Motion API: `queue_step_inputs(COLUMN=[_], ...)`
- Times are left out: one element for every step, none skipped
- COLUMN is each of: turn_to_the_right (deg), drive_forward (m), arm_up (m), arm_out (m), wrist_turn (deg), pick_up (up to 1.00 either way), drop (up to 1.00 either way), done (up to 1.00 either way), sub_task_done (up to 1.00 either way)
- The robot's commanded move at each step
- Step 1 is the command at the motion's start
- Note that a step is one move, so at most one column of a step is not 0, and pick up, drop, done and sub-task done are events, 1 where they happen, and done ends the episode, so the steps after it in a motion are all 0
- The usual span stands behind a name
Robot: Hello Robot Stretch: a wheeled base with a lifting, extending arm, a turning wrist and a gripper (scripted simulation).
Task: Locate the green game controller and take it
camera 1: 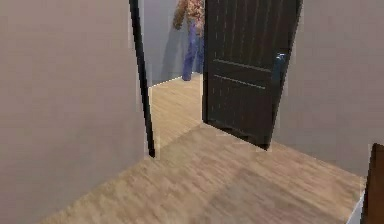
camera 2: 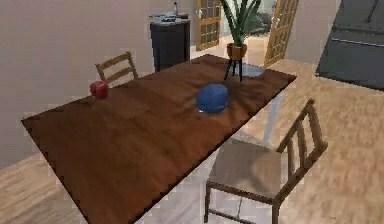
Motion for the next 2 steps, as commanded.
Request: queue_step_inputs(turn_to_the_right=[0.0,0.0], drive_forward=[0.3,1.0], arm_up=[0.0,0.0], arm_out=[0.0,0.0], wrist_turn=[0.0,0.0], pick_up=[0.0,0.0], drop=[0.0,0.0], done=[0.0,0.0], sub_task_done=[0.0,0.0])
